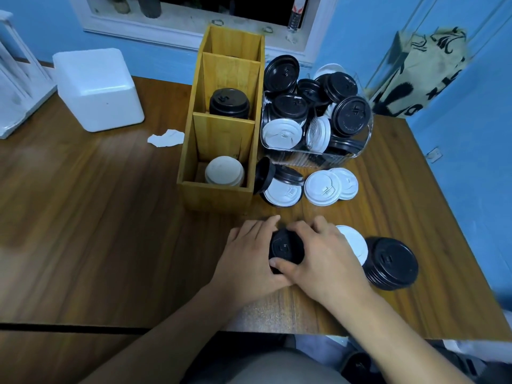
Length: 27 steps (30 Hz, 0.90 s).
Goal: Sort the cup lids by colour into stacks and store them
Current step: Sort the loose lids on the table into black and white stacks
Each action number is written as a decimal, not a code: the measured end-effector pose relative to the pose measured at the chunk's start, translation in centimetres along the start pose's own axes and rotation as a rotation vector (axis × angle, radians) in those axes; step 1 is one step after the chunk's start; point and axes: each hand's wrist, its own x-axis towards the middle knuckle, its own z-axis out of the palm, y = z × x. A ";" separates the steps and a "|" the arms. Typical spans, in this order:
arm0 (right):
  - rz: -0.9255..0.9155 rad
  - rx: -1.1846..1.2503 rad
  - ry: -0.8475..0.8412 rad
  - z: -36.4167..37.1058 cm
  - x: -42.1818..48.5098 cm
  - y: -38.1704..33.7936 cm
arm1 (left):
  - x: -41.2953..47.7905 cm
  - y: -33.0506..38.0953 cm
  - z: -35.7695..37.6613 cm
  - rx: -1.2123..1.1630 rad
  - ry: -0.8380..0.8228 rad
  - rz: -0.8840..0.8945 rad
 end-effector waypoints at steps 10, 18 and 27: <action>-0.049 -0.265 -0.140 -1.5 1.2 -0.3 | -0.1 0.3 -0.5 0.023 0.014 0.038; -0.015 0.169 0.127 -4.4 8.6 2.5 | 0.0 0.2 -0.7 0.045 -0.023 0.032; 0.077 0.079 -0.093 -3.8 15.4 2.7 | 0.0 0.1 -0.7 0.038 -0.027 0.026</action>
